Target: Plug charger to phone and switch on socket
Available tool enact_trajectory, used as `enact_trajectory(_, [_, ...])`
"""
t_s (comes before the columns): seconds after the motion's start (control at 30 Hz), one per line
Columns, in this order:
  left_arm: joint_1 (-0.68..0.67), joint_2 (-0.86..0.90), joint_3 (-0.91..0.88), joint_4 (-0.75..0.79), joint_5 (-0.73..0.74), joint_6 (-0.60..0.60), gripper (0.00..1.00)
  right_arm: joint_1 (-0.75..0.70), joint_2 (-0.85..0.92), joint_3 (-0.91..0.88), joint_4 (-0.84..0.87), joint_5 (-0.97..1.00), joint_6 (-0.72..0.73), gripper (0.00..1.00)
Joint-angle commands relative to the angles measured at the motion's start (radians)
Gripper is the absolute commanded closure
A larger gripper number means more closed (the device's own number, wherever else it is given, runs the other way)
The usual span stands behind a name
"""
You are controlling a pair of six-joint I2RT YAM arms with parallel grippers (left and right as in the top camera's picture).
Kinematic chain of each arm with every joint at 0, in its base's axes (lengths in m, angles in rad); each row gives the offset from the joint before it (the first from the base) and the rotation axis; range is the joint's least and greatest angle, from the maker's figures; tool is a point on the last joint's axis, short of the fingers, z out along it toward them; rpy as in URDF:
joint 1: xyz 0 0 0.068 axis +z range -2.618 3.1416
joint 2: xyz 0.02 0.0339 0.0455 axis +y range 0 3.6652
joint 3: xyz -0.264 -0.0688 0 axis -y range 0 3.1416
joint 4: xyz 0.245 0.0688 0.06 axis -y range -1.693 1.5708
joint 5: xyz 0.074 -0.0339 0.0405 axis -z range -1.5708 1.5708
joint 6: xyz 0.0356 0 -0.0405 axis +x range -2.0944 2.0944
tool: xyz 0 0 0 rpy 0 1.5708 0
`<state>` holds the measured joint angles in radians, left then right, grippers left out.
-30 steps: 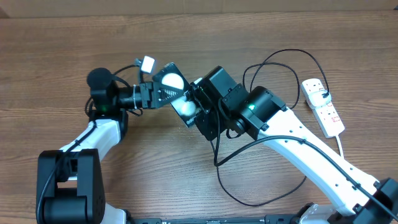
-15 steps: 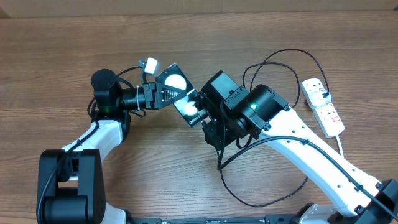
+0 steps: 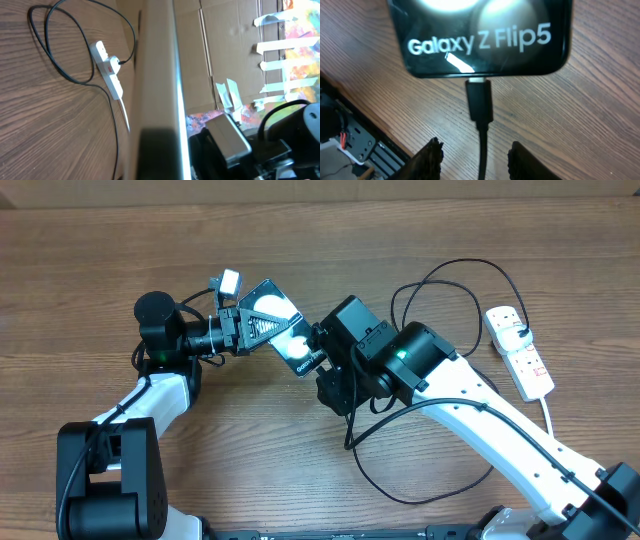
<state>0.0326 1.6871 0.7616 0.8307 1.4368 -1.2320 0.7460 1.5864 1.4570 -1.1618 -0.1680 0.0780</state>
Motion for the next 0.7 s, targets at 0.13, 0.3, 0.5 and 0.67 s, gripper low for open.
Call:
enact_trajectory(0.13, [-0.003, 0.002, -0.002, 0.005, 0.033, -0.021, 0.96, 0.000, -0.005, -0.007, 0.056, 0.037, 0.005, 0.78])
enact_trajectory(0.3, [-0.003, 0.002, -0.002, 0.005, 0.050, -0.021, 0.96, 0.000, -0.005, -0.007, 0.099, 0.037, 0.005, 0.96])
enact_trajectory(0.5, [-0.004, 0.002, -0.002, 0.005, 0.082, -0.020, 0.96, 0.000, -0.005, -0.006, 0.161, 0.036, 0.031, 0.96])
enact_trajectory(0.67, [-0.015, 0.002, -0.002, 0.005, 0.096, -0.012, 0.96, 0.000, -0.005, 0.005, 0.202, 0.035, 0.043, 0.96])
